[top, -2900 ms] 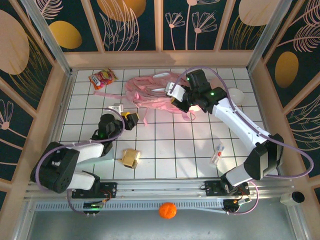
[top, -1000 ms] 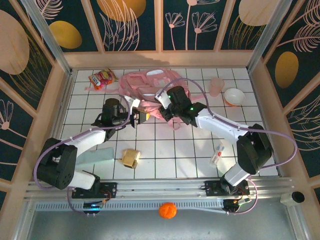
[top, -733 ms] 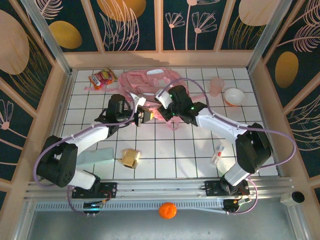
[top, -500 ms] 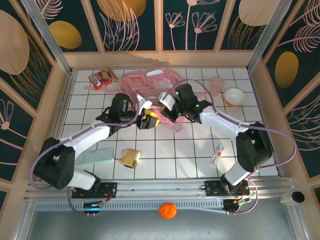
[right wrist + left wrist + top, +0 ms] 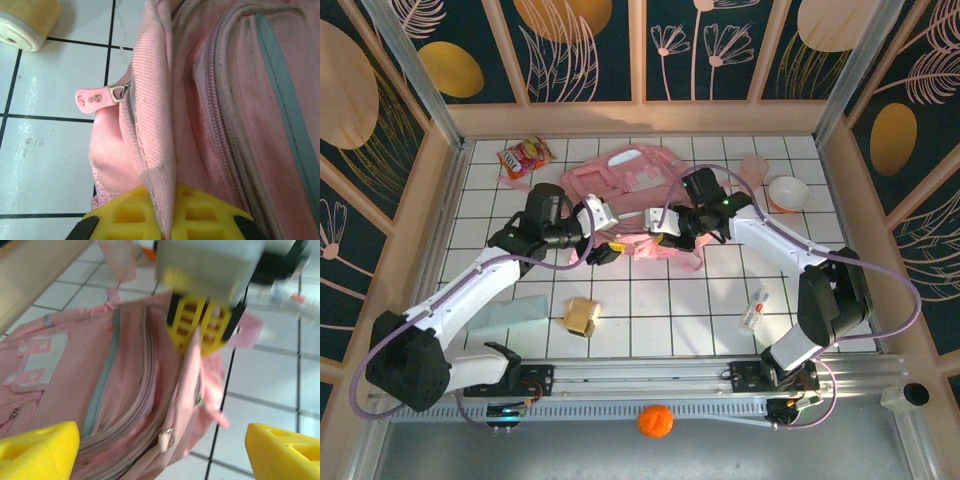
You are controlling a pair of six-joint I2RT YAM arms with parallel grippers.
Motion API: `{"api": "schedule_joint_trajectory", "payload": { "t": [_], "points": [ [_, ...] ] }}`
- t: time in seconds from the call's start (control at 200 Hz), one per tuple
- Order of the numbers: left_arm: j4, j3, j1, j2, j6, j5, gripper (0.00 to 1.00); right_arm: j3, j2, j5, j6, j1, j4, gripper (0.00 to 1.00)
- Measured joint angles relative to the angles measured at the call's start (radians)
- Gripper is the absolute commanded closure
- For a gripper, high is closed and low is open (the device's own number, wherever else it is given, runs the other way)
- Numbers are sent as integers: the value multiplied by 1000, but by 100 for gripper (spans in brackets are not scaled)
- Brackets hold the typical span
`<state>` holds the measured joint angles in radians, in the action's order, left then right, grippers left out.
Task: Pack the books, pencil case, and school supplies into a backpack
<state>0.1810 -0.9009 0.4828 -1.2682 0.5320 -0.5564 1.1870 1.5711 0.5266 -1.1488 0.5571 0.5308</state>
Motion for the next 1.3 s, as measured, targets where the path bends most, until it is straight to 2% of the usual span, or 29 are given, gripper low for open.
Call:
{"api": "schedule_joint_trajectory", "payload": {
  "t": [0.115,0.16,0.225,0.3,0.385,0.435,0.565,0.656,0.776,0.881,0.991,1.061,1.196,1.301],
  "points": [
    [39,-14,0,-66,112,13,17,14,0,14,-50,0,29,100],
    [40,-17,0,-85,138,14,21,21,0,18,-64,0,43,100],
    [39,-20,0,-108,173,16,42,34,0,24,-84,0,65,100],
    [30,-32,-2,-132,190,16,55,43,0,27,-101,-3,85,100],
    [28,-43,-5,-145,212,4,87,43,0,50,-104,-26,87,100],
    [26,-45,-2,-145,206,-9,100,42,-2,73,-90,-48,74,99],
    [-39,-45,5,-143,127,-18,100,7,-27,140,29,-114,-9,75],
    [-94,-27,3,-134,-9,-13,100,-40,-75,164,151,-154,-102,59],
    [-181,27,4,-121,-223,-13,100,-74,-161,116,375,-184,-183,49],
    [-244,80,3,-113,-362,-19,100,-73,-234,32,596,-182,-219,48],
    [-263,90,3,-113,-442,-23,100,-61,-285,-108,837,-144,-194,48],
    [-267,85,3,-113,-471,-27,100,-53,-304,-217,998,-74,-159,50],
    [-266,51,4,-126,-509,-40,100,-52,-320,-361,1351,95,-95,63],
    [-266,24,4,-143,-536,-51,100,-57,-321,-430,1592,191,-76,64]
  ]
}}
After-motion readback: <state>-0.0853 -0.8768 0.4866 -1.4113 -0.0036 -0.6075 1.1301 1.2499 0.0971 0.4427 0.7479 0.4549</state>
